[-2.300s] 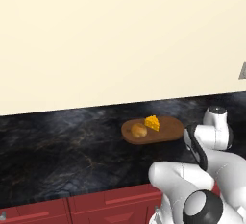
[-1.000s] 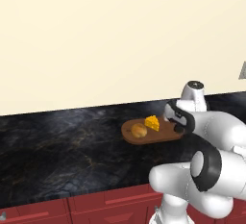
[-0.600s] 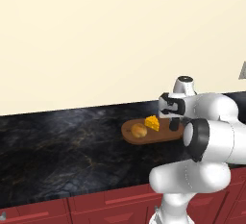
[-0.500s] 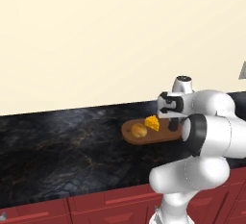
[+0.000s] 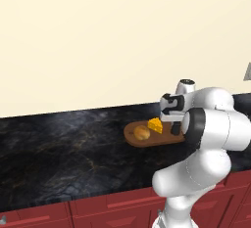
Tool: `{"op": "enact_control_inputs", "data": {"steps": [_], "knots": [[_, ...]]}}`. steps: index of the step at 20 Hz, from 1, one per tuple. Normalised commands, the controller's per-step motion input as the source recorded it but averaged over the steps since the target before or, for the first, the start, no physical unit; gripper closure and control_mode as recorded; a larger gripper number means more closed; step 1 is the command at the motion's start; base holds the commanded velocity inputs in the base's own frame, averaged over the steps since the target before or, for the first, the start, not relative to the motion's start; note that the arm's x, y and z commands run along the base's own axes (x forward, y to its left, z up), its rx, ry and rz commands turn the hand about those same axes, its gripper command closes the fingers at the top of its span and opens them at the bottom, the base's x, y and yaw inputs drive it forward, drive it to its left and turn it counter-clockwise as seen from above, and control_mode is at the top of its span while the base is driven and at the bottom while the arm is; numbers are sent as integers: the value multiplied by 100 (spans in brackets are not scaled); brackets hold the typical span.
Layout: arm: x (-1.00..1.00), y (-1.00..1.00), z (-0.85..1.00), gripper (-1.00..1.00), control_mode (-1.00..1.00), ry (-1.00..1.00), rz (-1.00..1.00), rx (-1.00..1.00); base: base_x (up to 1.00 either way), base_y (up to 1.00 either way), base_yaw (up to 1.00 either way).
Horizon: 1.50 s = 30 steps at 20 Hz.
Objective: Retrieve the reheated potato from the microwave, then place the potato, cheese, and condiment on the cutting board.
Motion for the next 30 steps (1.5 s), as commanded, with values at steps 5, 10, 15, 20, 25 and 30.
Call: {"op": "enact_control_inputs", "data": {"steps": [5, 10, 15, 20, 25, 30], "knots": [[18, 9, -8, 100, -100, -12, 0, 2, 0, 0, 0], [4, 13, -31, -100, -100, -3, 0, 0, 0, 0, 0], [2, 0, 16, -100, -100, -1, 0, 0, 0, 0, 0], [0, 1, 42, -100, -100, -5, 0, 0, 0, 0, 0], [-36, 11, 43, -100, -100, -29, 3, -1, 0, 0, 0], [-60, 16, 23, -100, -100, -20, 3, -3, 0, 0, 0]]}}
